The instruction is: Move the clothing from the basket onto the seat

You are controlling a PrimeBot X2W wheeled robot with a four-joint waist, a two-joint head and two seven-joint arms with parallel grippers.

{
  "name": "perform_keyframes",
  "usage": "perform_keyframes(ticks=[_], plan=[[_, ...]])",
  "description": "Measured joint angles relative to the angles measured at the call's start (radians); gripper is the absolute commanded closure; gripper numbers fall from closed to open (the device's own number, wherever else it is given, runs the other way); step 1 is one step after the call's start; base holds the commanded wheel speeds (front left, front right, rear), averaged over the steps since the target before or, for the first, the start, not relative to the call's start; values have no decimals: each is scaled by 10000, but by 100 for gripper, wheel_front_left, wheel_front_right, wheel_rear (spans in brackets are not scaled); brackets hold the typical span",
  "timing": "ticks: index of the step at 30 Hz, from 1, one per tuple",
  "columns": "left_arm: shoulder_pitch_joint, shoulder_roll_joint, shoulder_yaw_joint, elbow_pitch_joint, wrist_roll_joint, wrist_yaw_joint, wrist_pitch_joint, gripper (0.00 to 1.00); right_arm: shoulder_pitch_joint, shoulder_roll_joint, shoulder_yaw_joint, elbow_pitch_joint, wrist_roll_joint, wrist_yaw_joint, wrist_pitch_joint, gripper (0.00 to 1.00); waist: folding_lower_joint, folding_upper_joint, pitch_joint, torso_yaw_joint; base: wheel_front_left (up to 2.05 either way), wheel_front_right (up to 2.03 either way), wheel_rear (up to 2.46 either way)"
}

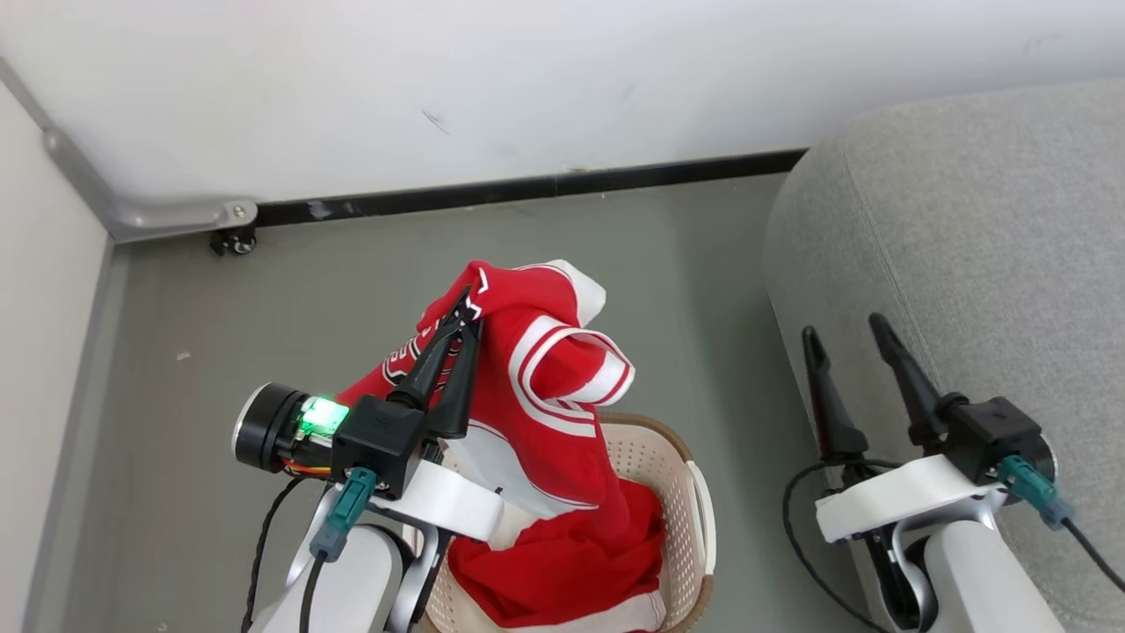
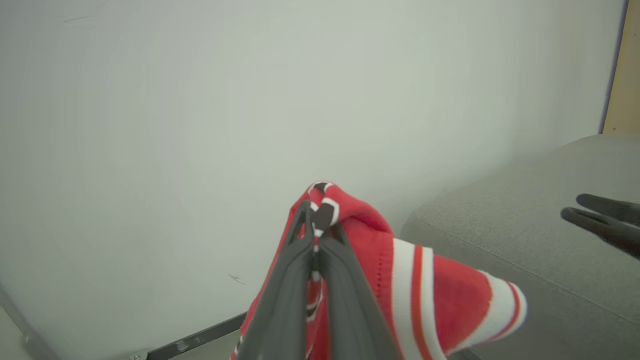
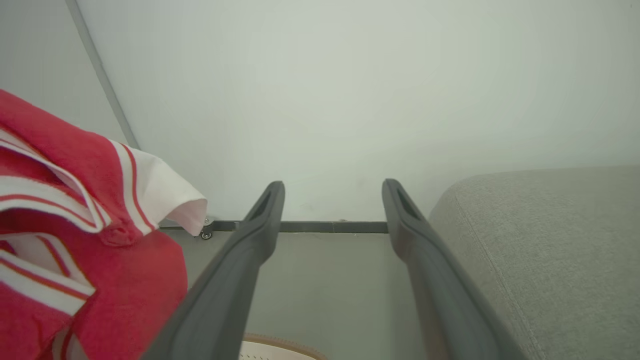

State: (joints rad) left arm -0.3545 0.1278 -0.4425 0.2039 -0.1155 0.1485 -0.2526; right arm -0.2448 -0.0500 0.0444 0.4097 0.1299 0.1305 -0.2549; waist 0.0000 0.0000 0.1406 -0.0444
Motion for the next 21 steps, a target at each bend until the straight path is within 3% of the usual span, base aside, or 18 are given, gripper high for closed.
perform_keyframes(ticks=[18,21], plan=[[-417,-23,-301,-186,-132,-886,0,100,128,-591,2690,-648,853,0,629,0,0,0,-1066,561,0,0,0],[-467,-33,-316,-171,-134,-1003,0,100,444,-821,3519,-880,1195,0,915,0,0,0,-1251,619,0,0,0]])
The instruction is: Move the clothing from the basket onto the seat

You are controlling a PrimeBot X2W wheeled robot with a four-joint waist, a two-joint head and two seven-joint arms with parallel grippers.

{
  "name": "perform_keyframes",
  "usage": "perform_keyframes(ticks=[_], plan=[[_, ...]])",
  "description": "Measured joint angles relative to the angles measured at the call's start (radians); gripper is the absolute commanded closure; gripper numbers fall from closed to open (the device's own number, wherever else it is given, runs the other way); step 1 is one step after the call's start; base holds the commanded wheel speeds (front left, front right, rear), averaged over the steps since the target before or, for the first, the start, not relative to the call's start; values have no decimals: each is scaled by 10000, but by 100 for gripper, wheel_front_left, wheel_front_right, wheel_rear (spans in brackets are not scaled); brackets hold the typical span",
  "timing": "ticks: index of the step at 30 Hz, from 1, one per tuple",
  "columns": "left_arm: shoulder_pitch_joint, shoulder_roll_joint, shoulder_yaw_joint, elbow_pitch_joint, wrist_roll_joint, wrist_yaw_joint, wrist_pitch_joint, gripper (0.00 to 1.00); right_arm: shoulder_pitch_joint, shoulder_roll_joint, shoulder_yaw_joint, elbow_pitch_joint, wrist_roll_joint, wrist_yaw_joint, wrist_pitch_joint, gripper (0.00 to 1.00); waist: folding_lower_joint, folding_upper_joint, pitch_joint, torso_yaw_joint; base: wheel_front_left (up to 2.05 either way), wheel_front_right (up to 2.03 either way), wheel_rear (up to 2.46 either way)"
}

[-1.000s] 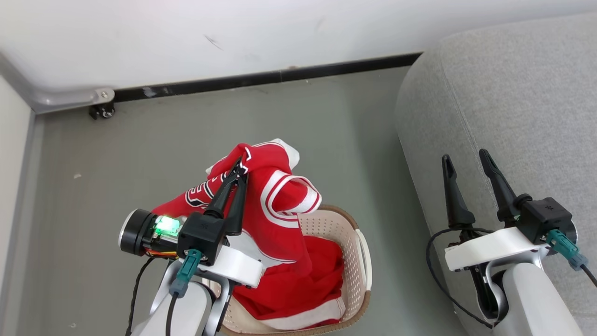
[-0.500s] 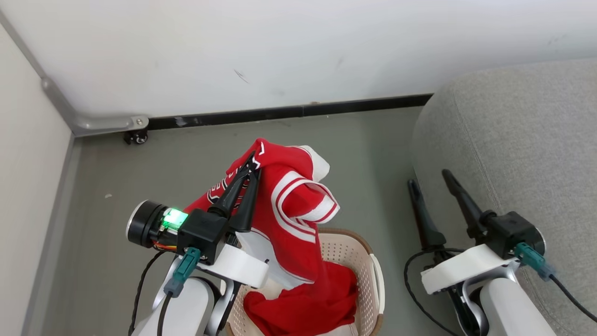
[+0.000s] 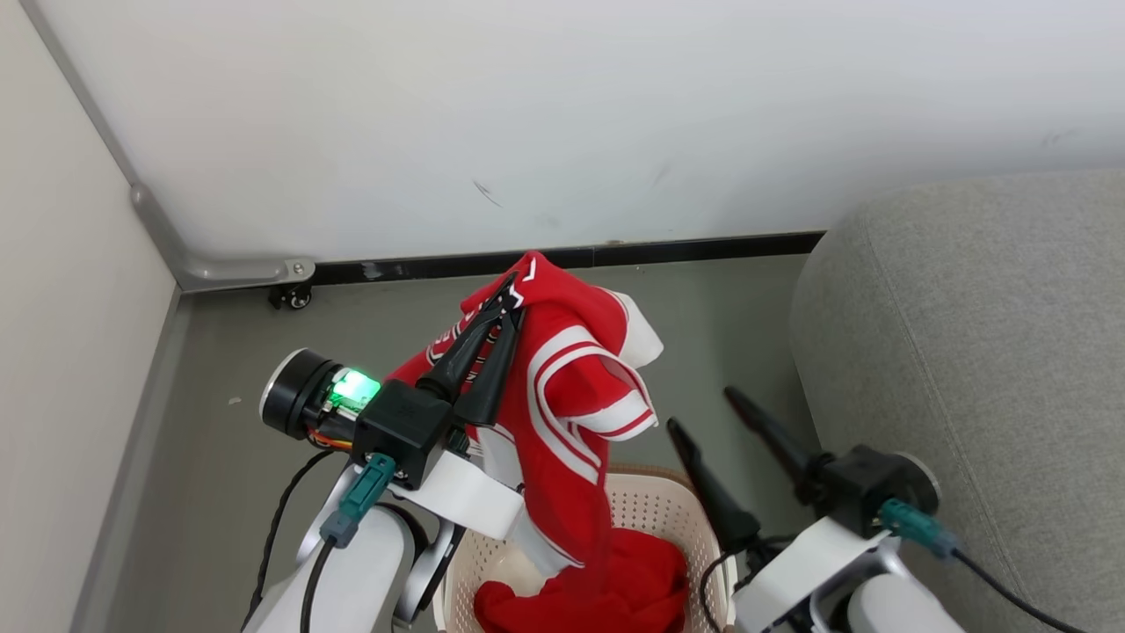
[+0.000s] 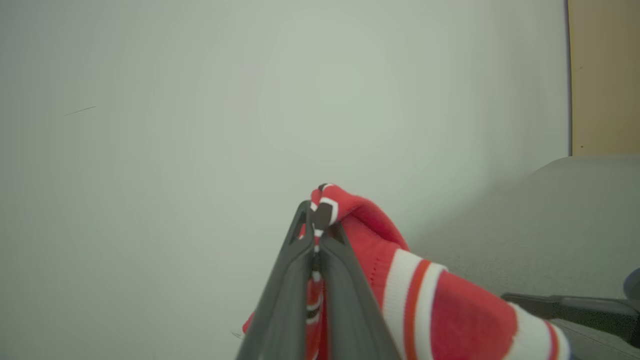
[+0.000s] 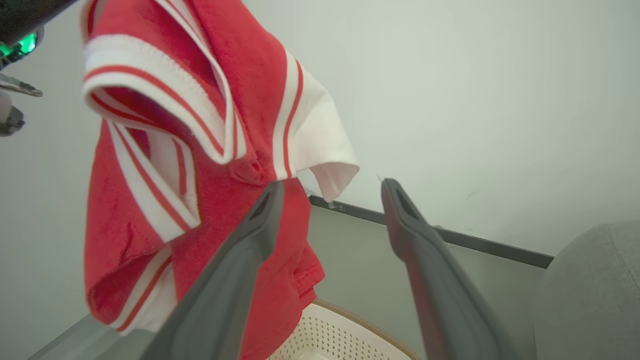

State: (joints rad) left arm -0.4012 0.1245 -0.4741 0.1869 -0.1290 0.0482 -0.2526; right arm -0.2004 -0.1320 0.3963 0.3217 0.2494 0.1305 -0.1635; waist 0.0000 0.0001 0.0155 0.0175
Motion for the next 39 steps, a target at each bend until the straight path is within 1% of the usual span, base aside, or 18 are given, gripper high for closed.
perform_keyframes(ticks=[4,11,13,21,26,29,33,39], plan=[[-198,-8,-13,17,-12,-128,0,100,235,-167,836,-337,462,0,343,0,0,-1,-162,30,0,0,0],[-376,-8,-46,163,-8,-142,-2,100,412,-495,2364,-1287,1384,0,857,0,0,-1,-383,15,0,0,0],[-377,-13,-50,249,-8,-142,-8,100,447,-600,2646,-1569,1661,0,997,0,0,-1,-426,-3,0,0,0],[-478,-56,-54,531,71,-115,-17,100,565,-1060,2742,-2228,2222,0,1206,0,0,-1,-500,-69,0,0,0],[-749,-105,-77,723,295,77,159,100,560,-1149,2867,-2364,2606,0,1319,0,0,-1,-489,-52,0,0,0],[-758,-171,-121,790,408,234,249,100,560,-1154,2922,-2397,2823,0,1377,0,0,0,-476,-13,0,0,0],[-804,-345,-245,842,451,314,339,100,559,-1162,2947,-2349,3058,0,1494,0,0,-1,-459,51,0,0,0],[-1127,-430,-476,834,451,313,430,100,481,-1250,2947,-2006,3035,0,1547,0,0,0,-437,158,0,0,0]])
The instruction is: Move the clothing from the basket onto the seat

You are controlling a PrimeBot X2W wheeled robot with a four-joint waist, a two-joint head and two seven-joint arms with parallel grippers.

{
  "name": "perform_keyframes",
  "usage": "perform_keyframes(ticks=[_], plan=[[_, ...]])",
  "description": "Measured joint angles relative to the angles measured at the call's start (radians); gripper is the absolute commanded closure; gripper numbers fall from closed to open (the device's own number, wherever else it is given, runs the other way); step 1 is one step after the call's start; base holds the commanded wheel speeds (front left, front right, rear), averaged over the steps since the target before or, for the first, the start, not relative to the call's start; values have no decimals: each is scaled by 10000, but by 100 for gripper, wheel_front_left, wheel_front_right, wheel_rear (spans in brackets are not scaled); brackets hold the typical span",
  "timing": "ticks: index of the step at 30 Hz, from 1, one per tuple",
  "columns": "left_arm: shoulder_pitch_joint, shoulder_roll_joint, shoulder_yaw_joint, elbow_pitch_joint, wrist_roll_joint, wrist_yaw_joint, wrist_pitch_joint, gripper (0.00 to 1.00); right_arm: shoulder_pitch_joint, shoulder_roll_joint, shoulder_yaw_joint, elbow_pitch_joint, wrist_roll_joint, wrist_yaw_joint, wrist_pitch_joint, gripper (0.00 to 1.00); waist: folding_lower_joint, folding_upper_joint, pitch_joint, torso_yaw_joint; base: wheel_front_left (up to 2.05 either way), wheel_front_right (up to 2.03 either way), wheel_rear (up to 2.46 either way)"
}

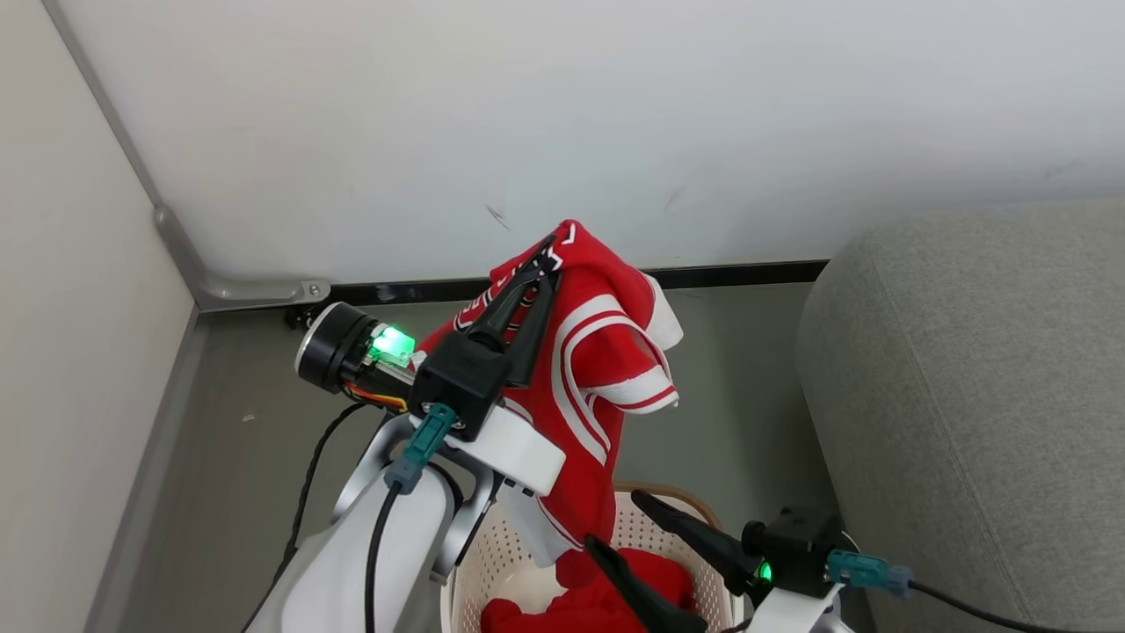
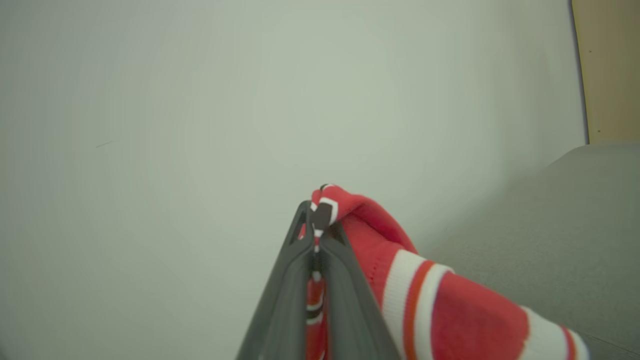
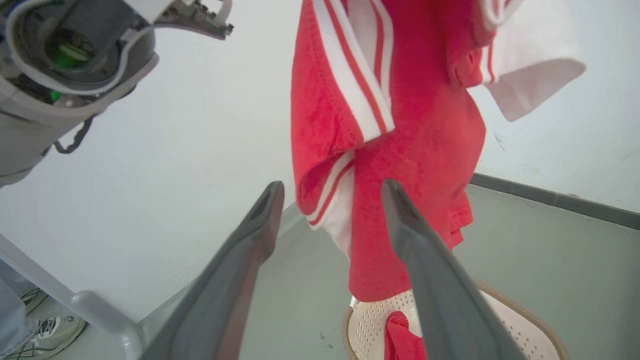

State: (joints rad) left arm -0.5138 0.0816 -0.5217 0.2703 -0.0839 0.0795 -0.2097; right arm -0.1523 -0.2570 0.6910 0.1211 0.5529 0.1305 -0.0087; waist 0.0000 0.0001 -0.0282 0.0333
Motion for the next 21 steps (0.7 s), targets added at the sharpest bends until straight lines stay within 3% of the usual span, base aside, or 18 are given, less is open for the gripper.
perform_keyframes(ticks=[14,21], plan=[[-307,-221,-462,-63,17,-2,291,100,-654,562,627,558,316,0,-4,0,0,0,20,351,0,0,0],[-311,-257,-617,-67,-4,-2,527,100,-1397,334,115,1517,-1007,0,-280,0,1,0,45,531,0,0,0]])
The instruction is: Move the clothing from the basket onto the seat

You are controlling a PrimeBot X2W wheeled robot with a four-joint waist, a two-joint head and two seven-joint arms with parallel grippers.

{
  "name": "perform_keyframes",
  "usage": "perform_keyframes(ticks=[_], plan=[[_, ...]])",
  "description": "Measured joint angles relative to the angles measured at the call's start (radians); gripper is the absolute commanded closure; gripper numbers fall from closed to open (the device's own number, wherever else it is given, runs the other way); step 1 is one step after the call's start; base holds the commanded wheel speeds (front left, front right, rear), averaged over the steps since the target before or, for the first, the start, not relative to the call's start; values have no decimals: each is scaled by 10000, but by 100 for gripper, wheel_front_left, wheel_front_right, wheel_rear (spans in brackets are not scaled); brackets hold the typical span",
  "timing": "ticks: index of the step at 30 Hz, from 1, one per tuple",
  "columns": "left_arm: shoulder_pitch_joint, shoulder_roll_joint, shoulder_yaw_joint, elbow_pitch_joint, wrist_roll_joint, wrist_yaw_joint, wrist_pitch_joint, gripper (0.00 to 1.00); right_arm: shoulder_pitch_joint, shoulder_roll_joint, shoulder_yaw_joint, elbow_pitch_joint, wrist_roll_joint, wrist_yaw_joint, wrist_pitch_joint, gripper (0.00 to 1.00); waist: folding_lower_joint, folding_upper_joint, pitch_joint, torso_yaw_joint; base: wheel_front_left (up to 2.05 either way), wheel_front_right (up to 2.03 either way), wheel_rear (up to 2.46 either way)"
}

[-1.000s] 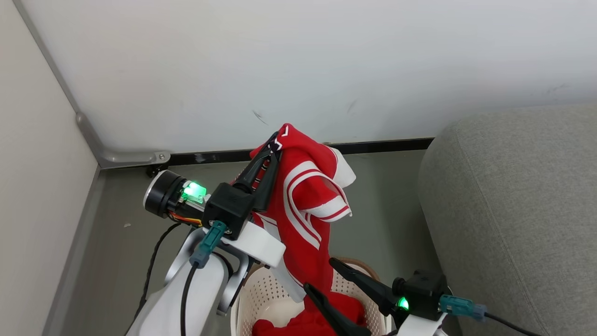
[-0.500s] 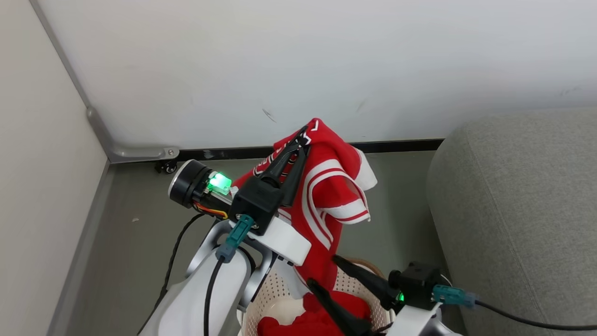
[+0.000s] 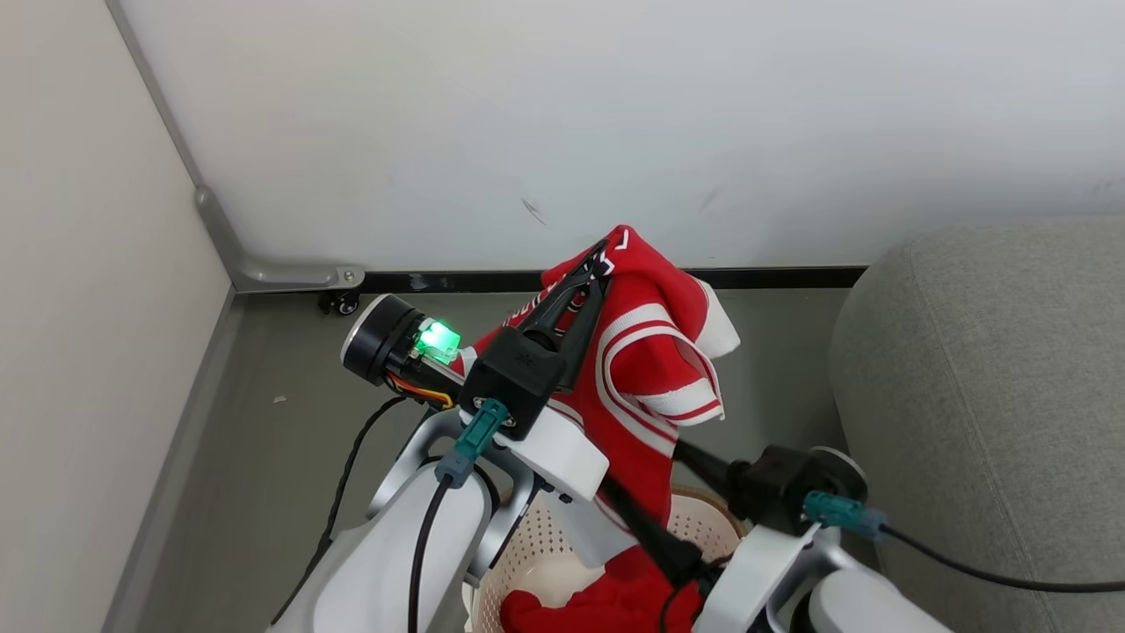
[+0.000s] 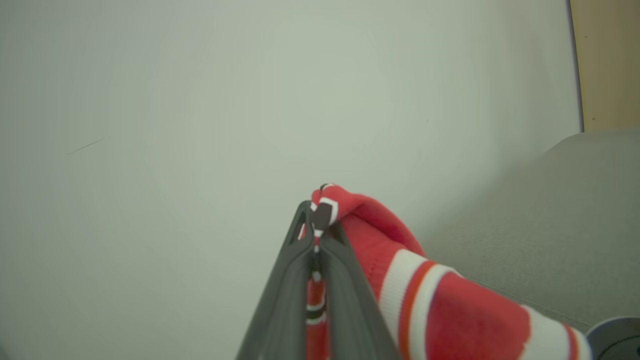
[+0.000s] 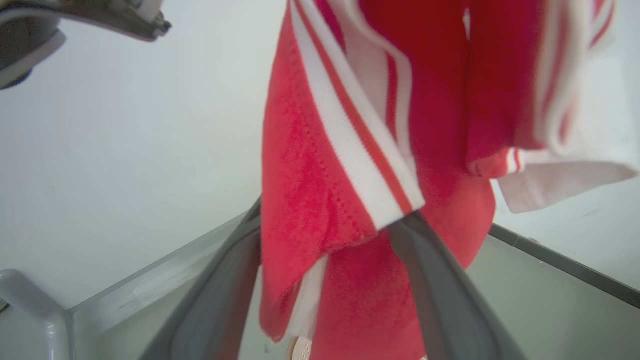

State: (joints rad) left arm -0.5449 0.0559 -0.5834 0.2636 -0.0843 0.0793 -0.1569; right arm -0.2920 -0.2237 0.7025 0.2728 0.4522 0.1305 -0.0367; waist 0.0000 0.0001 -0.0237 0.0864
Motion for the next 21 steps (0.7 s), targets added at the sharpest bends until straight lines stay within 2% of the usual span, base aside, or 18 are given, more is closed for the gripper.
perform_keyframes(ticks=[5,6,8,9,10,11,12,21], plan=[[-3,-13,-84,0,-25,0,77,100,-277,82,-602,546,-825,0,-483,0,-1,0,32,80,0,0,0],[-3,-17,-92,2,-71,0,79,100,-310,115,-671,589,-922,0,-598,3,0,0,39,94,0,0,0],[-3,-33,-86,29,-165,0,84,100,-396,213,-794,617,-965,0,-736,53,0,0,55,119,0,0,0],[-3,-35,-65,58,-209,0,84,100,-403,259,-836,621,-1022,0,-836,63,0,0,64,126,0,0,0],[-3,-33,-15,111,-259,2,84,100,-401,313,-861,639,-1051,0,-917,89,0,0,73,127,0,0,0],[-3,-33,42,176,-303,13,84,100,-401,349,-869,652,-1106,2,-976,98,0,0,78,123,0,0,0],[-2,-29,100,236,-339,36,84,100,-399,364,-903,673,-1116,2,-1039,100,0,0,84,116,0,0,0],[172,23,593,978,-800,176,82,100,-223,378,-1304,552,-1047,2,-1407,100,0,0,100,-66,0,0,0]])
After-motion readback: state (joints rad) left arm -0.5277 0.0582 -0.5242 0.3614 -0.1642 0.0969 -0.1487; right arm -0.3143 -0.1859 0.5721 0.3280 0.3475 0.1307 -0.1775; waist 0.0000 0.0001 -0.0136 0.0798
